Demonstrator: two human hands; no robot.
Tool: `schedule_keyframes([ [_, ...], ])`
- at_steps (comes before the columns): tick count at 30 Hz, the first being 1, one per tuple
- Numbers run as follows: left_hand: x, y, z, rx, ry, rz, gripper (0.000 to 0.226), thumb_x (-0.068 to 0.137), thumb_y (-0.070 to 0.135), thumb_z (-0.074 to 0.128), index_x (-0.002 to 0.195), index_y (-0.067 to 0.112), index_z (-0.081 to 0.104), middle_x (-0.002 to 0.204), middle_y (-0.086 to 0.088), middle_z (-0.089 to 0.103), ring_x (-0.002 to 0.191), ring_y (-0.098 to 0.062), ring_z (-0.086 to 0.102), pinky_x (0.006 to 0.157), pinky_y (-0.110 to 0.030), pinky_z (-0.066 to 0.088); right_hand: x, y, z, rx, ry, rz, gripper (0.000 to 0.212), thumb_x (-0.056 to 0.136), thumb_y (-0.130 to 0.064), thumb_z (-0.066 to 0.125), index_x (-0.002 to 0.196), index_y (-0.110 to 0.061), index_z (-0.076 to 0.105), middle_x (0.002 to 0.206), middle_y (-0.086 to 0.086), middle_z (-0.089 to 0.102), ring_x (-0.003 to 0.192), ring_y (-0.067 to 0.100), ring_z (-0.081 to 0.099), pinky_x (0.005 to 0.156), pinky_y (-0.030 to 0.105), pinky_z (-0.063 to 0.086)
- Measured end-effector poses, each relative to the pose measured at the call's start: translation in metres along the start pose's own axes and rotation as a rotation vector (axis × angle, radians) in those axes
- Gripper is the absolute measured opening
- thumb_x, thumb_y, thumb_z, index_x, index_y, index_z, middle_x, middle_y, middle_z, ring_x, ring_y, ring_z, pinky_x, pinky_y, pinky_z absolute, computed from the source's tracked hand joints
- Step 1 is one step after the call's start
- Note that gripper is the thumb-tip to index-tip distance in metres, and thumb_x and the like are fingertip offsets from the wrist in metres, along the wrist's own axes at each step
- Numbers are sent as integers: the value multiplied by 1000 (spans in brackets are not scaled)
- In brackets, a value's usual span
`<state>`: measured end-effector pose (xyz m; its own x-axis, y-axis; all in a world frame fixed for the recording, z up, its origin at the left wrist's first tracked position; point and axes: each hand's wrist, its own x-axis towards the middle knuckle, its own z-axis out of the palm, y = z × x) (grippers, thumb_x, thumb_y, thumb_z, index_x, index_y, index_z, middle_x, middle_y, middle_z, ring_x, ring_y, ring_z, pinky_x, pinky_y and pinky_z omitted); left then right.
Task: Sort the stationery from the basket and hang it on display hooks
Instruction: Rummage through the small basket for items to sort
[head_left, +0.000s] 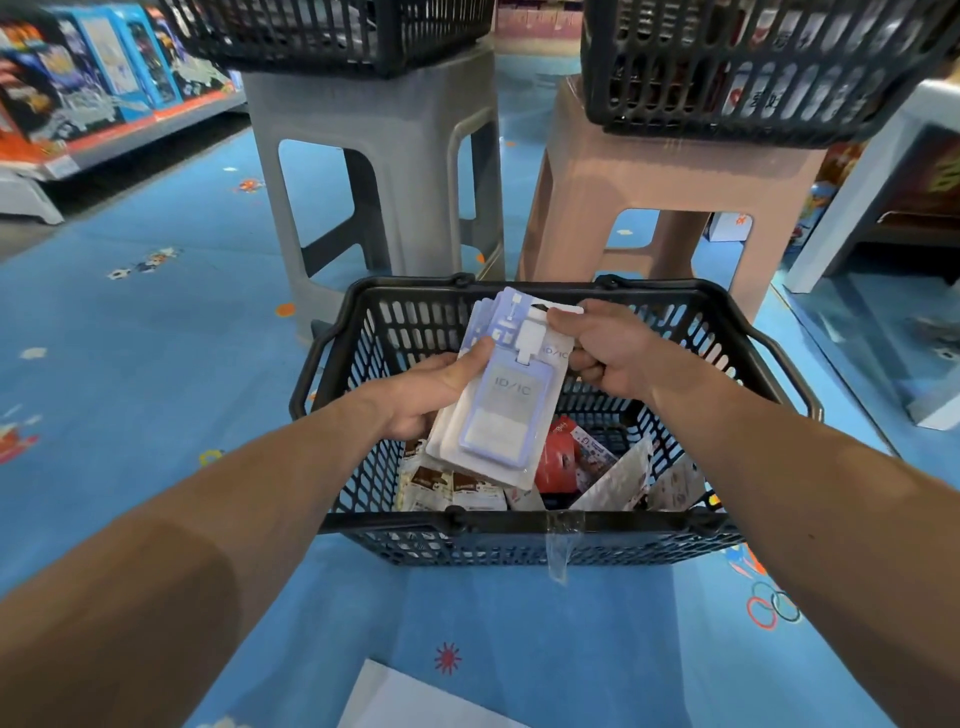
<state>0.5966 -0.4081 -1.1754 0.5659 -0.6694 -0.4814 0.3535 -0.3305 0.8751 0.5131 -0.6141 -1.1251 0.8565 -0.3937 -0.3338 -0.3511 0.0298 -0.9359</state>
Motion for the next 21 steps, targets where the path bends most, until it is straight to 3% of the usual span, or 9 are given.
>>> schedule_keyframes([
  [3,-7,8,10,-5,-48,-7,81,71,72,64,133,20,64,125,-9,73,115,-29,71,95,-46,56,5,6,3,3,53,1,23,102,-23,63,85,-20,47,69,3,53,36,7,32,35,17,21],
  [7,2,3,17,68,-40,-43,49,79,35,80,121,13,68,112,-10,78,101,-27,74,96,-46,57,7,15,3,-22,76,17,13,104,-24,58,96,-14,55,68,4,57,36,7,43,36,17,28],
  [10,17,-7,10,148,10,-53,71,65,33,93,129,18,65,116,-6,77,108,-29,74,102,-51,54,18,33,-5,-112,106,100,29,107,-29,46,89,-9,58,62,6,57,46,17,58,41,21,40],
  [12,25,-16,4,201,35,-75,77,60,36,96,129,22,65,117,-2,77,108,-28,74,101,-52,55,25,50,-15,-529,130,142,36,106,-33,42,97,-4,62,79,13,65,68,27,70,59,34,59],
  [13,27,-20,2,216,46,-79,66,67,33,93,126,22,67,114,-2,78,105,-26,74,100,-51,56,25,57,-20,-773,88,176,37,106,-34,41,102,-3,63,85,14,68,72,27,72,64,35,60],
  [15,29,-25,-2,219,70,-102,50,78,25,87,124,18,68,110,-4,79,101,-26,76,96,-49,58,17,73,-26,-1058,-107,349,36,107,-33,44,112,-1,60,82,16,73,60,21,73,52,27,55],
  [18,31,-30,-7,209,83,-122,49,77,19,87,121,17,67,109,-8,78,99,-29,76,87,-46,61,3,86,-27,-1077,-333,631,42,106,-35,50,135,-5,48,95,22,71,58,23,74,49,28,57],
  [21,35,-33,-10,221,80,-131,50,79,17,87,124,19,67,110,-5,79,100,-27,76,89,-45,60,10,88,-29,-1090,-371,590,38,105,-27,53,136,-4,49,107,19,68,62,27,75,66,35,64],
])
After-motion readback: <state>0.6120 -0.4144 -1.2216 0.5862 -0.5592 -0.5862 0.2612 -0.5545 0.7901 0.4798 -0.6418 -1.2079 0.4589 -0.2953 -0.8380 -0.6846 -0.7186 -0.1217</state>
